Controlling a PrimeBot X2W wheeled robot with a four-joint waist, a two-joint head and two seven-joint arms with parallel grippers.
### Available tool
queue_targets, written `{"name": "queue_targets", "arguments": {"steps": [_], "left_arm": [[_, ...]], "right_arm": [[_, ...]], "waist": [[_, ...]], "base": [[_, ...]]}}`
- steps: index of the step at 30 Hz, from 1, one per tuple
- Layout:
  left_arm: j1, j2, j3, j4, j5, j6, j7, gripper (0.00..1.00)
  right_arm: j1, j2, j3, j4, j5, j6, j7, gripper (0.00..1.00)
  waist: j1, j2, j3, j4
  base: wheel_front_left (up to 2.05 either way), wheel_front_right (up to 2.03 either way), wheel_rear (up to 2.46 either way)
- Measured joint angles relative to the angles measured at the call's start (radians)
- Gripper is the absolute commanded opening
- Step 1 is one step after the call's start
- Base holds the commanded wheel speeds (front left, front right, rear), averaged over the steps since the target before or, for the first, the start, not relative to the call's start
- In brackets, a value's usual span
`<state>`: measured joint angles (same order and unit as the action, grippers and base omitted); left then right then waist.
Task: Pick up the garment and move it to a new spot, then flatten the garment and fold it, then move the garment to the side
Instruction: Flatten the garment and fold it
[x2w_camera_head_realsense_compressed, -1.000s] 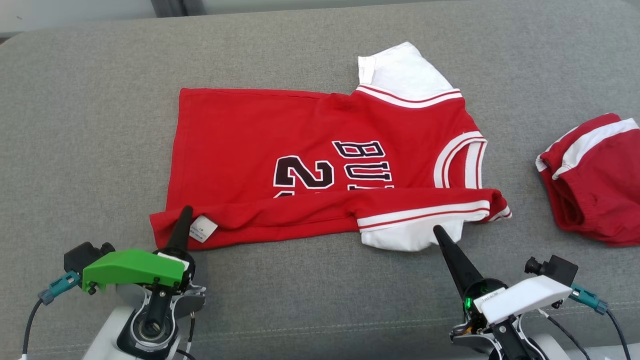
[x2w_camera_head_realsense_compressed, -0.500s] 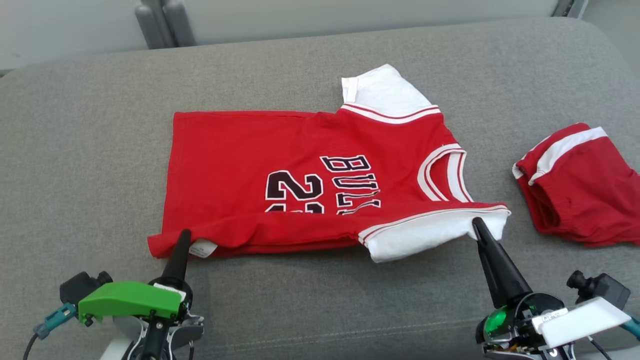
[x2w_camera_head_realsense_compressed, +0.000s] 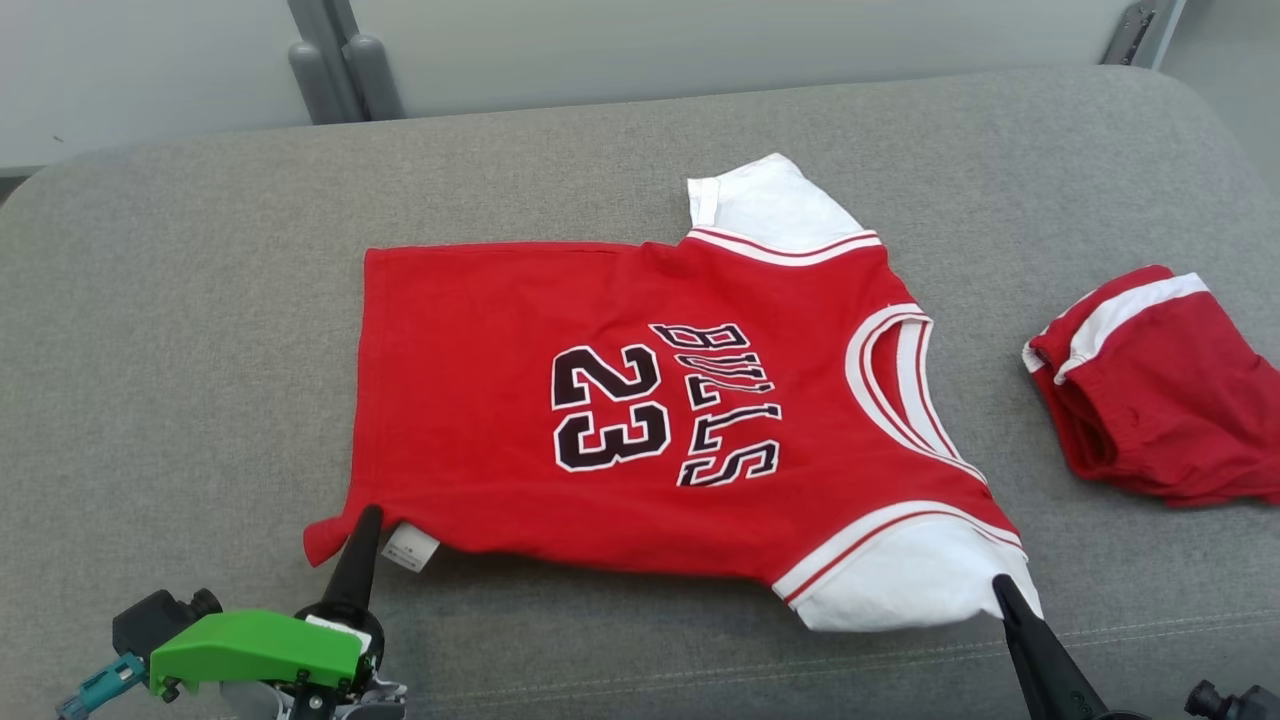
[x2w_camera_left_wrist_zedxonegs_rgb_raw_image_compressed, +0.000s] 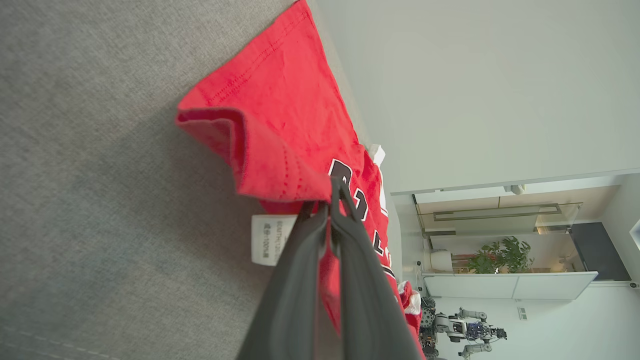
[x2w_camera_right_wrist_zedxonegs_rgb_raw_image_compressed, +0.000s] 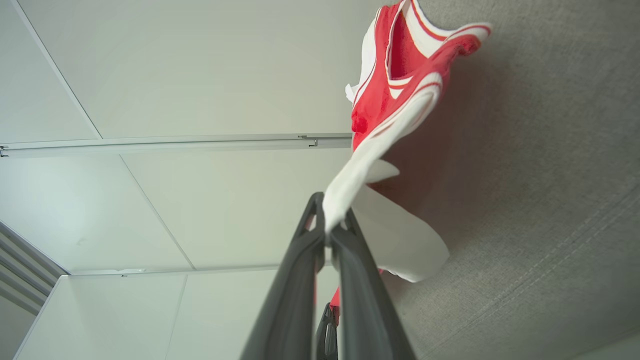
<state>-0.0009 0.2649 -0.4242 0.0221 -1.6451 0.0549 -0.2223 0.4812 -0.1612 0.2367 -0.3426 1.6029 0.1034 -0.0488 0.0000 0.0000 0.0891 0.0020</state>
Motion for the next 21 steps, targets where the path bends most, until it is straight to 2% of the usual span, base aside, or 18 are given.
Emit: {"name": "queue_targets", "arguments": {"steps": [12, 16, 21], "left_arm": [[0.067, 0.011, -0.012, -0.097, 0.015, 0.033, -0.004, 0.0], [0.072, 0.015, -0.013, -0.125, 0.02, 0.039, -0.007, 0.02], [0.063, 0.057, -0.014, -0.162, 0.05, 0.044, 0.003, 0.02]], "right_arm": [[0.02, -0.005, 0.023, -0.025, -0.013, -0.002, -0.003, 0.0], [0.017, 0.003, 0.027, -0.033, -0.016, -0.038, -0.003, 0.0], [-0.036, 0.018, 0.05, -0.035, -0.022, -0.084, 0.001, 0.0]], "waist": [[0.0, 0.0, 0.034, 0.025], [0.0, 0.0, 0.056, 0.028], [0.0, 0.0, 0.094, 0.028]], "base": [[0.0, 0.0, 0.0], [0.0, 0.0, 0.0], [0.0, 0.0, 0.0]]}}
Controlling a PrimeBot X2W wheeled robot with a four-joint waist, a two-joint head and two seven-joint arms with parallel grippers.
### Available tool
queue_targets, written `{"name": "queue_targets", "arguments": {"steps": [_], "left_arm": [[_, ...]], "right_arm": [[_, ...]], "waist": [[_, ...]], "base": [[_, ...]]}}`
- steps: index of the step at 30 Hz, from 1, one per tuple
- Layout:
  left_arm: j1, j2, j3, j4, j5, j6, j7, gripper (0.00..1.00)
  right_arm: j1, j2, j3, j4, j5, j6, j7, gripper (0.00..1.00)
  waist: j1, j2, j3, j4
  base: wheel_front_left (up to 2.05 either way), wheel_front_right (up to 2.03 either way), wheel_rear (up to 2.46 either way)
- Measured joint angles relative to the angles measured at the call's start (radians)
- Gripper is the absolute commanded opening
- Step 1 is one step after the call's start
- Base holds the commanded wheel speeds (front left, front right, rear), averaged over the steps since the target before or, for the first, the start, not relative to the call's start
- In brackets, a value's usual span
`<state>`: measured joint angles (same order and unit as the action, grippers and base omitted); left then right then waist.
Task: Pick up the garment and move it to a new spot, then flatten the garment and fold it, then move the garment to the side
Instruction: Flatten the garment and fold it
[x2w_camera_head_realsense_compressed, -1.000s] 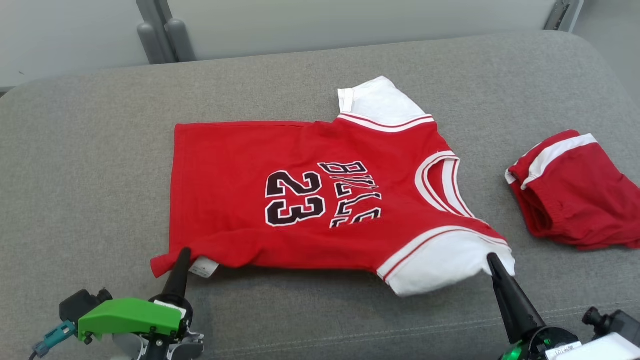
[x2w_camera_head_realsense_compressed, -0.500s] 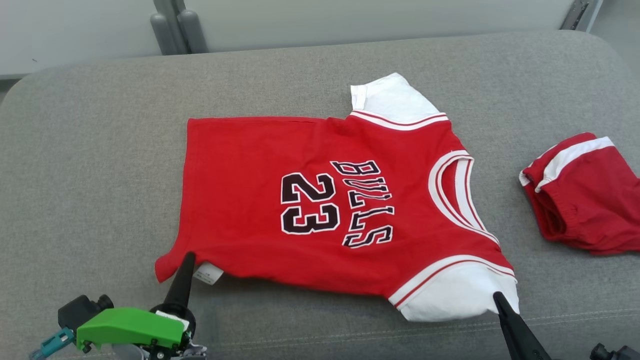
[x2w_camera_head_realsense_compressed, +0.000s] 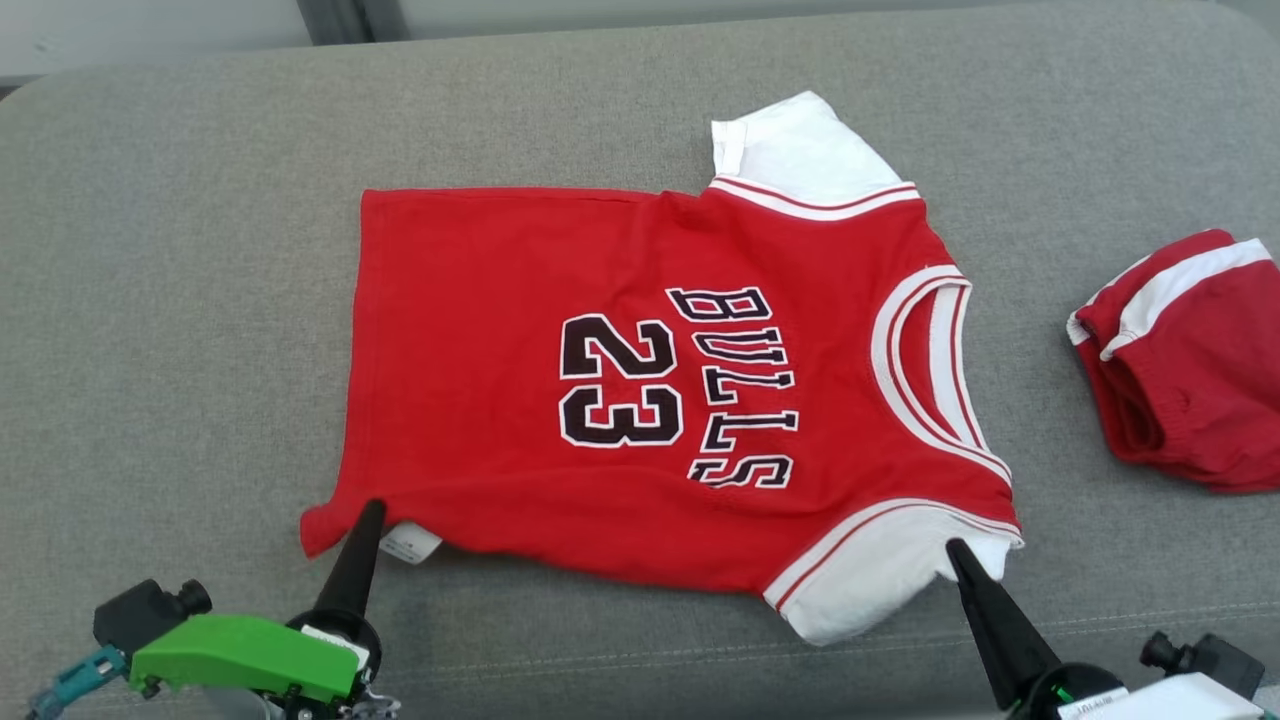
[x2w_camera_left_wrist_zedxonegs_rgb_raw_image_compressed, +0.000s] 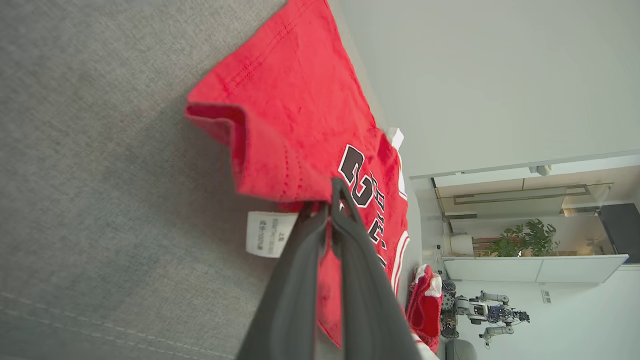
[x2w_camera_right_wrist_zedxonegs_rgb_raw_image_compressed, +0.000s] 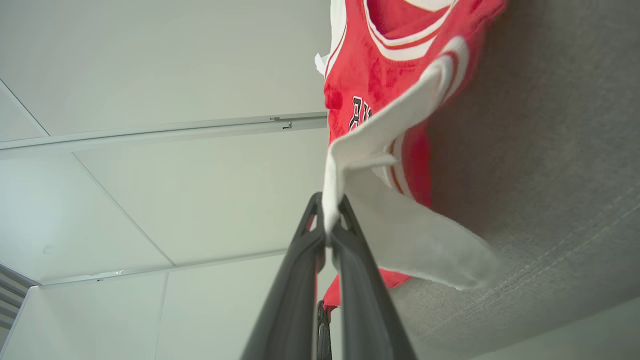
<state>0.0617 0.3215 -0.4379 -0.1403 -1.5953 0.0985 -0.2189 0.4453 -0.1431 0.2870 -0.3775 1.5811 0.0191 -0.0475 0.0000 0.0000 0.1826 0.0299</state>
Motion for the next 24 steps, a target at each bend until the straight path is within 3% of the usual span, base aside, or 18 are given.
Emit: {"name": "queue_targets", "arguments": {"steps": [6, 10, 14, 24], "left_arm": [[-0.063, 0.054, 0.009, -0.033, 0.01, 0.009, 0.041, 0.05], [-0.097, 0.091, 0.005, -0.033, 0.01, 0.018, 0.098, 0.14], [-0.138, 0.117, -0.006, 0.002, 0.0, 0.023, 0.154, 0.15], [-0.165, 0.144, 0.011, 0.062, -0.021, 0.026, 0.198, 0.12]], "right_arm": [[-0.134, 0.031, -0.003, 0.02, -0.015, -0.063, 0.0, 0.0], [-0.223, 0.051, -0.012, 0.032, -0.015, -0.092, -0.002, 0.0], [-0.287, 0.052, -0.043, 0.082, -0.016, -0.116, -0.021, 0.0], [-0.371, 0.062, -0.079, 0.191, -0.01, -0.132, -0.041, 0.0]], "waist": [[0.0, 0.0, 0.057, -0.008], [0.0, 0.0, 0.094, -0.016], [0.0, 0.0, 0.12, -0.022], [0.0, 0.0, 0.094, -0.034]], "base": [[0.0, 0.0, 0.0], [0.0, 0.0, 0.0], [0.0, 0.0, 0.0], [0.0, 0.0, 0.0]]}}
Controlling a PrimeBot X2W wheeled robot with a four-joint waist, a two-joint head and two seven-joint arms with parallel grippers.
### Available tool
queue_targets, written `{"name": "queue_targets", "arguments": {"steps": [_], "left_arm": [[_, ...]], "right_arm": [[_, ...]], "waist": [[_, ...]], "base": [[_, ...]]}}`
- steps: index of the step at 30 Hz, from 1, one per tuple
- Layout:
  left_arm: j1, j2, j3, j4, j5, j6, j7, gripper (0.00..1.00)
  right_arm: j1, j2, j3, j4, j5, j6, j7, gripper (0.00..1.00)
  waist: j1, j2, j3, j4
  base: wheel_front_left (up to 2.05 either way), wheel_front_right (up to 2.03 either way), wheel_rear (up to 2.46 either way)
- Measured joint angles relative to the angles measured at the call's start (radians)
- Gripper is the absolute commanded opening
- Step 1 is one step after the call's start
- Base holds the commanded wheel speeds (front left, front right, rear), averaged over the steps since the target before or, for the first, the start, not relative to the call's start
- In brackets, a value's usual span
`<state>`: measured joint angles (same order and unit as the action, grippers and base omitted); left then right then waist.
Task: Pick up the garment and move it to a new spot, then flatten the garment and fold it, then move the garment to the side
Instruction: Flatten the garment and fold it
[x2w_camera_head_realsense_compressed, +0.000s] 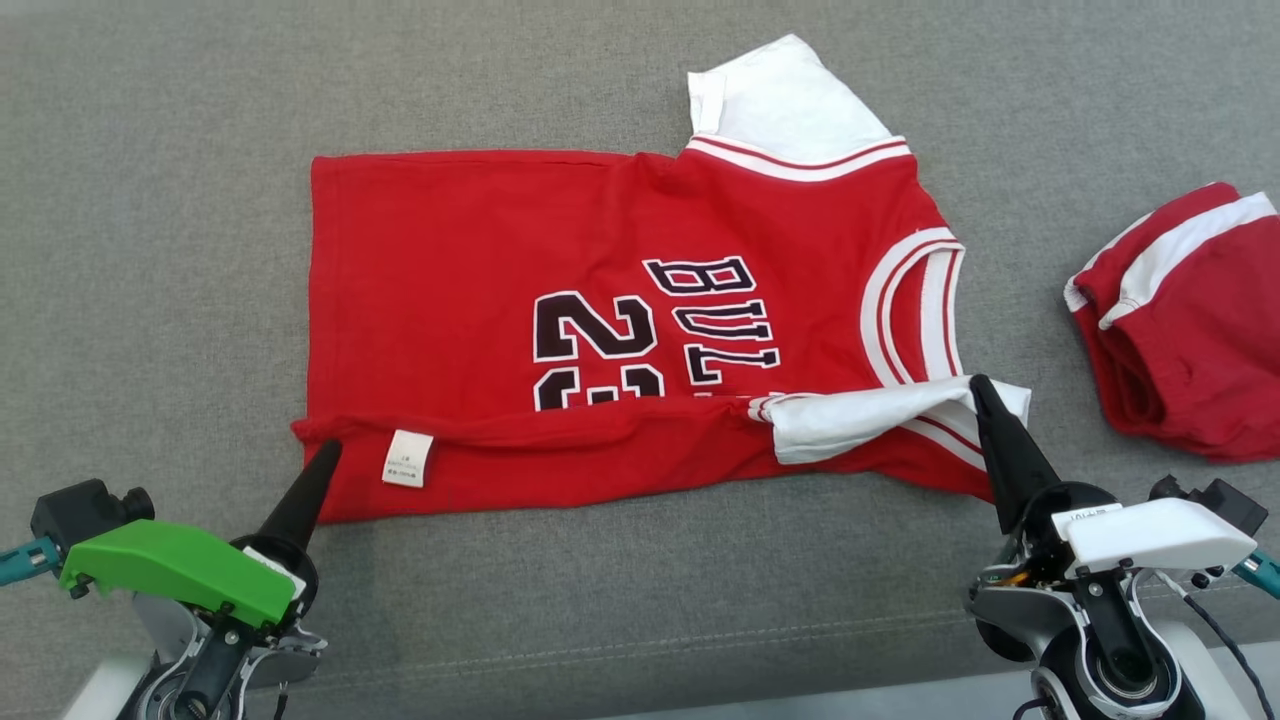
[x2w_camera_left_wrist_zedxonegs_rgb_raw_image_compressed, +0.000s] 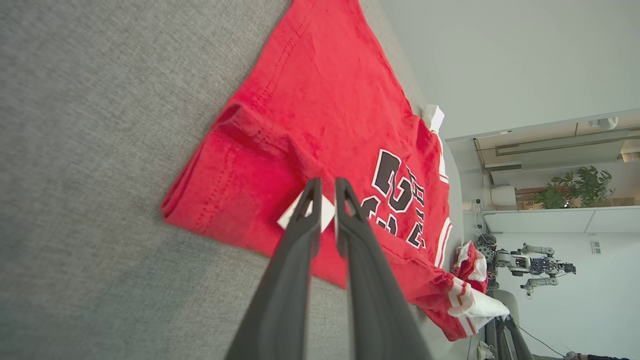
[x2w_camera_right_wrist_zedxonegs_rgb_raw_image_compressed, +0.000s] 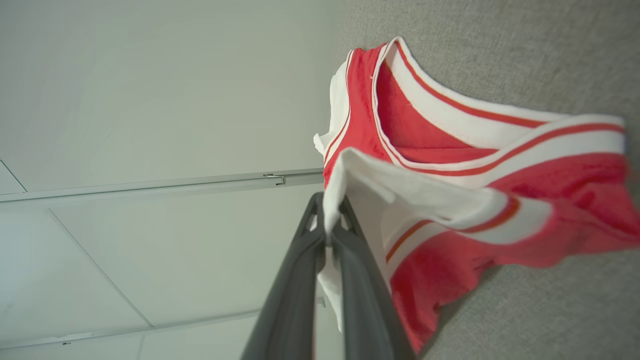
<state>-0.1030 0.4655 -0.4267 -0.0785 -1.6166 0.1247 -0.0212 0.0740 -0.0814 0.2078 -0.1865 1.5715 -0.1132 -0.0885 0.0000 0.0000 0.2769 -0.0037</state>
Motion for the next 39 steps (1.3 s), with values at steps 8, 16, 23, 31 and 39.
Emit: {"name": "queue_targets", "arguments": {"steps": [8, 16, 23, 31, 39], "left_arm": [[0.04, -0.033, 0.004, 0.034, -0.045, 0.0, -0.006, 0.25], [0.04, -0.04, -0.007, 0.035, -0.023, 0.0, -0.032, 0.85], [0.002, -0.074, -0.038, 0.022, -0.015, 0.0, -0.032, 0.98], [-0.012, -0.089, -0.04, 0.026, -0.015, 0.0, -0.034, 1.0], [-0.026, -0.104, -0.042, 0.05, -0.015, 0.0, -0.042, 1.0]], "right_arm": [[0.04, 0.002, 0.005, 0.029, 0.021, -0.001, 0.001, 0.0], [0.032, 0.007, 0.011, 0.033, 0.021, -0.01, -0.002, 0.0], [-0.034, 0.02, -0.021, 0.105, 0.021, -0.012, -0.057, 0.0], [-0.145, 0.024, -0.035, 0.207, 0.018, -0.013, -0.1, 0.56], [-0.203, 0.024, 0.012, 0.262, 0.011, -0.013, -0.089, 1.0]], "waist": [[0.0, 0.0, -0.058, 0.005], [0.0, 0.0, -0.067, 0.013], [0.0, 0.0, -0.034, 0.02], [0.0, 0.0, 0.009, 0.027], [0.0, 0.0, 0.013, 0.033]], "base": [[0.0, 0.0, 0.0], [0.0, 0.0, 0.0], [0.0, 0.0, 0.0], [0.0, 0.0, 0.0], [0.0, 0.0, 0.0]]}}
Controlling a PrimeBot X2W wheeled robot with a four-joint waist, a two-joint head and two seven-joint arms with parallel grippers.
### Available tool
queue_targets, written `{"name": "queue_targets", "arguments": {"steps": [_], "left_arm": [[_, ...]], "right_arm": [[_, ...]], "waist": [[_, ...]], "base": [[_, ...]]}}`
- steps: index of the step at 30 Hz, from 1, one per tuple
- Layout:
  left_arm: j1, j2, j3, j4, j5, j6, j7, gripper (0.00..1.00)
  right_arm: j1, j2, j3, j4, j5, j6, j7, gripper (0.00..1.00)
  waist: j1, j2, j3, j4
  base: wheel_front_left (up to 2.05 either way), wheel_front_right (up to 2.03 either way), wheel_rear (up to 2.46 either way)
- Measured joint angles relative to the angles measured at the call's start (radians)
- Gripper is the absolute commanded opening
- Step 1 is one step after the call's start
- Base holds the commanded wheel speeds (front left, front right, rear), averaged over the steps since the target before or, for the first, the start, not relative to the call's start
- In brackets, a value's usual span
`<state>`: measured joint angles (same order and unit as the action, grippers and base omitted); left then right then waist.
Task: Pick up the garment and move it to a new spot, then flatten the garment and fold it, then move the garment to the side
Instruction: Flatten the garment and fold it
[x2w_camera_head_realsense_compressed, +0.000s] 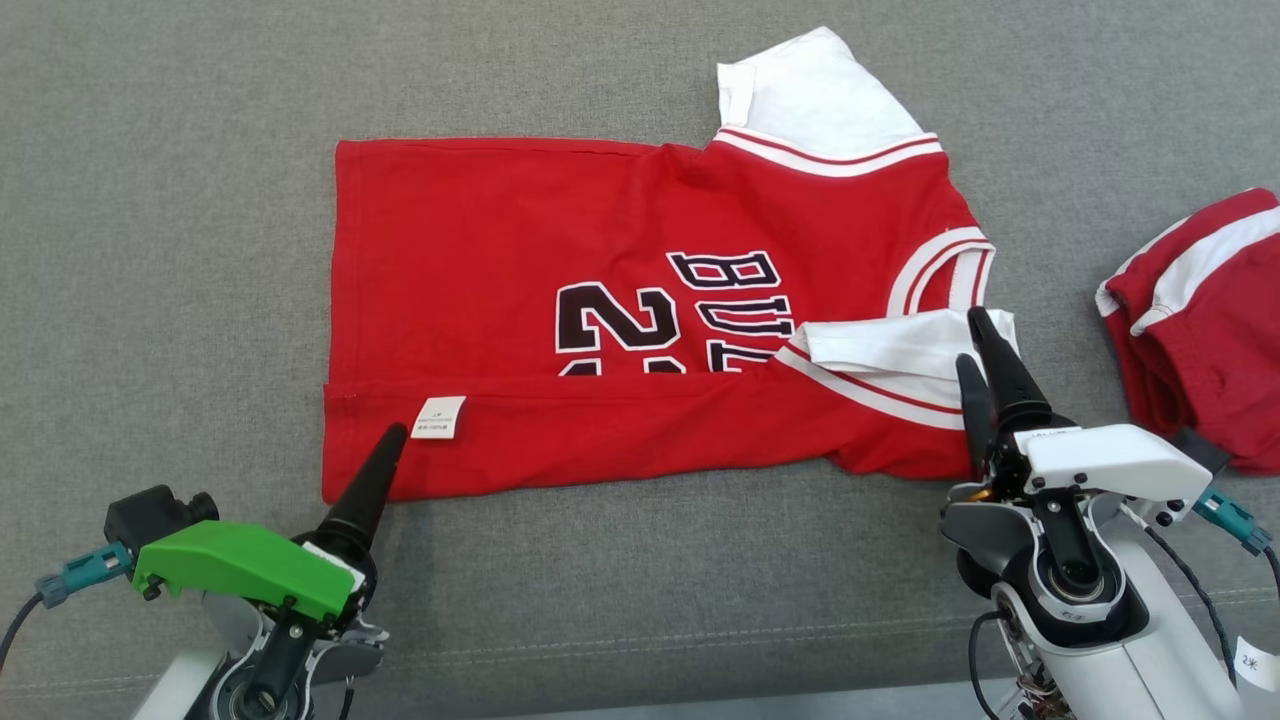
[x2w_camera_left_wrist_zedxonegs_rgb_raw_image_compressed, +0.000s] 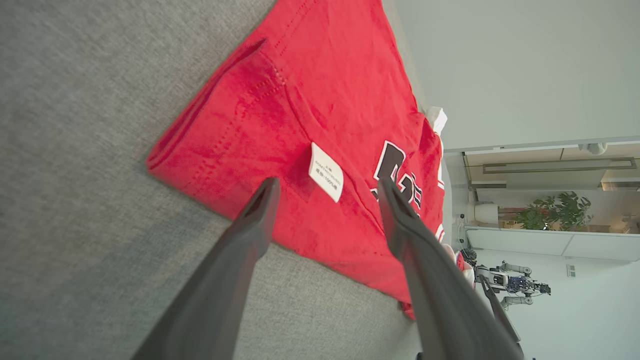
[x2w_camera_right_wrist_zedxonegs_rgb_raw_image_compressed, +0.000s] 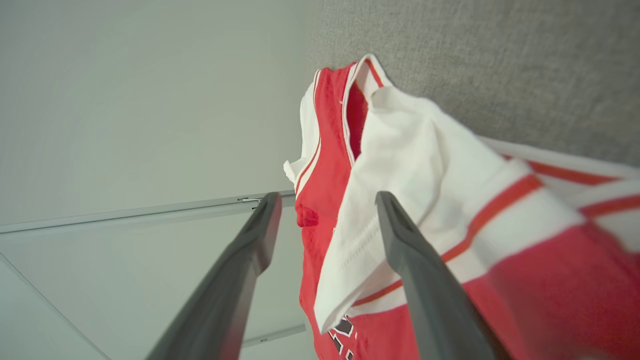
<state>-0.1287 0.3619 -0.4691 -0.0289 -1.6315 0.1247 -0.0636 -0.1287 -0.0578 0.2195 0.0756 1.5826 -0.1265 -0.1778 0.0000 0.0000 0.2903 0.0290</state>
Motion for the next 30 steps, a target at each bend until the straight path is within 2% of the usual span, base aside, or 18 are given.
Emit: {"name": "queue_targets", "arguments": {"steps": [6, 10, 24, 30], "left_arm": [[0.0, -0.006, 0.007, 0.022, 0.0, 0.0, -0.012, 1.0], [0.001, -0.018, 0.012, 0.026, -0.001, 0.0, -0.021, 1.0], [0.034, -0.063, 0.032, 0.035, -0.04, 0.0, -0.053, 1.0], [0.081, -0.081, 0.031, 0.023, -0.068, 0.0, -0.056, 1.0]], "right_arm": [[-0.007, -0.003, 0.014, 0.019, -0.01, 0.0, 0.013, 1.0], [0.002, -0.032, 0.016, 0.02, -0.048, 0.0, 0.011, 1.0], [0.171, -0.016, 0.099, -0.079, -0.054, 0.015, 0.013, 1.0], [0.242, -0.021, 0.084, -0.087, -0.054, 0.015, 0.011, 1.0]], "waist": [[0.0, 0.0, -0.012, -0.008], [0.0, 0.0, -0.019, -0.018], [0.0, 0.0, -0.03, -0.039], [0.0, 0.0, -0.033, -0.049]], "base": [[0.0, 0.0, 0.0], [0.0, 0.0, 0.0], [0.0, 0.0, 0.0], [0.0, 0.0, 0.0]]}}
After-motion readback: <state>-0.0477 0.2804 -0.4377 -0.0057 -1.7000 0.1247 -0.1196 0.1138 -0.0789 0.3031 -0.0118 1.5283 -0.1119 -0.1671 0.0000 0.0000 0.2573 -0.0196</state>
